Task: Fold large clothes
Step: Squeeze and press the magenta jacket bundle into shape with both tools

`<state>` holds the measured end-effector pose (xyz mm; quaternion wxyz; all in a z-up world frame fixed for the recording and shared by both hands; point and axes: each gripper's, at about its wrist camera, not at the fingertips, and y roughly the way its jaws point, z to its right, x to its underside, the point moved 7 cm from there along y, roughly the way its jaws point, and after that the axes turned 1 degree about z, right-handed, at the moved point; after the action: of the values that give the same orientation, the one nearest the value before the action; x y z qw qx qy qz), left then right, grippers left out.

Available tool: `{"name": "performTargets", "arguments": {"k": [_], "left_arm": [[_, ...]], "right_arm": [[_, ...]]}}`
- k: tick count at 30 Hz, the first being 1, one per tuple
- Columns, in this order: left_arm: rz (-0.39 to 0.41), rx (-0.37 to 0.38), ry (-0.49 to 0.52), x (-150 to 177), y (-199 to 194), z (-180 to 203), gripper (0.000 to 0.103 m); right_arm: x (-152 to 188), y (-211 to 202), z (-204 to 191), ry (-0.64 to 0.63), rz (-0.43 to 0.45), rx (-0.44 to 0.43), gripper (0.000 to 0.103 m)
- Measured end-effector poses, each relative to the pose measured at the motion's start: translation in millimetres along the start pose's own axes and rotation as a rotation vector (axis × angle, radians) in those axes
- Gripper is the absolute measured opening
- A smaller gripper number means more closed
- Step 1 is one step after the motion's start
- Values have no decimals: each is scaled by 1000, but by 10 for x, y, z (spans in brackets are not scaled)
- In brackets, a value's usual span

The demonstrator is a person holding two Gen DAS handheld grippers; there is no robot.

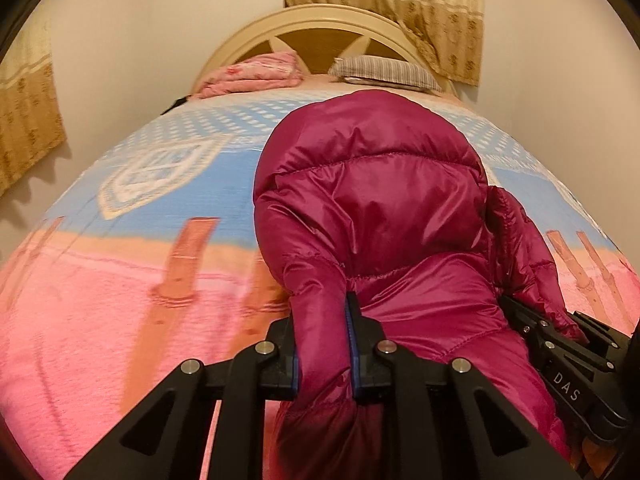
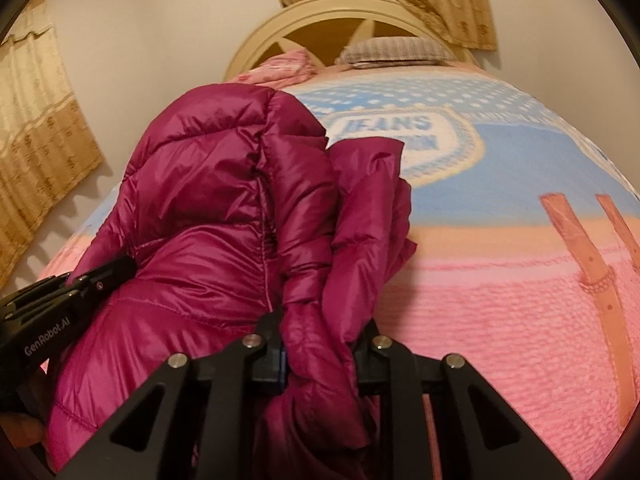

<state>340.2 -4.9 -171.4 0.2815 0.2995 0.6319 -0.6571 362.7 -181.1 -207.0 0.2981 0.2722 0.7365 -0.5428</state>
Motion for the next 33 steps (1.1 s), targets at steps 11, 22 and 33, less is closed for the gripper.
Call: {"name": "performTargets", "arguments": {"k": [11,22,33], "left_arm": [[27,-82,-87,94,-268,-849,18],[26,-160,-161,221,-324,-1356,18],[-42,-193,-194,516,-56,-1645,19]], "right_arm": [[-39,131,-874,-110,-7,-102,23],[11,372,-1460,-191,-42,-174,23],[217,664,-1758,-227,-104,-189,23]]}}
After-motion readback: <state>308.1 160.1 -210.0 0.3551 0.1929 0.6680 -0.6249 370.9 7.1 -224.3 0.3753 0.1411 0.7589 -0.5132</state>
